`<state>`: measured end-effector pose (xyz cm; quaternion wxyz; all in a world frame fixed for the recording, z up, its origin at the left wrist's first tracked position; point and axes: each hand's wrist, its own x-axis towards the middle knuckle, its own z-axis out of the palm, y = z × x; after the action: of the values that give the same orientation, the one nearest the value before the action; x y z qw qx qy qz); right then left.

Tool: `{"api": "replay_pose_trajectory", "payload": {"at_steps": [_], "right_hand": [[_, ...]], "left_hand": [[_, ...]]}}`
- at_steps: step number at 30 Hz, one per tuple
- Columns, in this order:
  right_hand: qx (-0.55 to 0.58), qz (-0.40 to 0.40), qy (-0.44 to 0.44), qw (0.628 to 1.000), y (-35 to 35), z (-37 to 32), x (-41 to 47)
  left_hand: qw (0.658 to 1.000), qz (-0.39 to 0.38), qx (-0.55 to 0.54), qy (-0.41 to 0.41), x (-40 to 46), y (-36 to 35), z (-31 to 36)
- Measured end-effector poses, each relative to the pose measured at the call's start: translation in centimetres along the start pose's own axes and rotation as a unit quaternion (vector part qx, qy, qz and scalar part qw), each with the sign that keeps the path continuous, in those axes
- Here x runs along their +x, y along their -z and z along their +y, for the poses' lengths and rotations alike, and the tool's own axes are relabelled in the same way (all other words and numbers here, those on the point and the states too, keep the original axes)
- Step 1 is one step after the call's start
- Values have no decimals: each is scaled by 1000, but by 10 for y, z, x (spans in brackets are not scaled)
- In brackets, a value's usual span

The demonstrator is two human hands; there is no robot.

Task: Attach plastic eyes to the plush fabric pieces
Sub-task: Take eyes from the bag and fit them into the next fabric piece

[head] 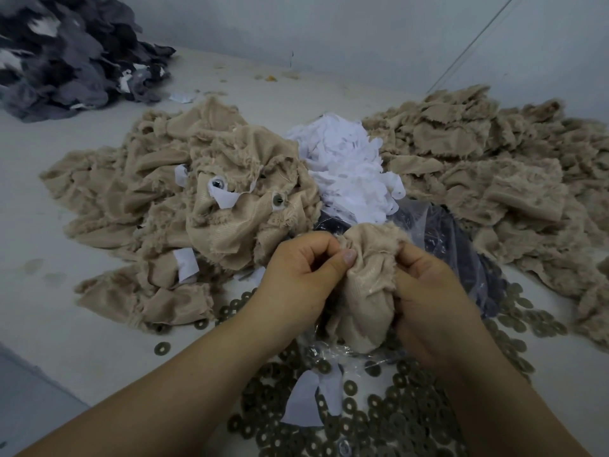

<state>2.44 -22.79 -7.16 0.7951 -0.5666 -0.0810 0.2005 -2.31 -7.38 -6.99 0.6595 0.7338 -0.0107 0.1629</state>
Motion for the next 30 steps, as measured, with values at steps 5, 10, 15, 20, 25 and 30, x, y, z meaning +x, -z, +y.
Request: {"api": "replay_pose_trajectory", "payload": {"at_steps": [5,10,15,20,25,30], "right_hand": [[-58,-19,15,998,0,1,-1],[-47,13,11,999,1,1,-2],[-46,24,20,998,1,2,-2],[-97,25,49,994,6,0,-1],[-117,29,60,991,8,2,0],[-55,29,21,998,5,-1,2]], "left_hand": [[1000,-5,-12,7,3,0,-1],[999,-28,11,-12,3,-1,4],[998,-34,40,-21,2,-1,7],[997,-36,64,-31,0,-2,8],[996,-39,76,-21,1,-3,10],[994,-28,103,-34,3,-2,10]]}}
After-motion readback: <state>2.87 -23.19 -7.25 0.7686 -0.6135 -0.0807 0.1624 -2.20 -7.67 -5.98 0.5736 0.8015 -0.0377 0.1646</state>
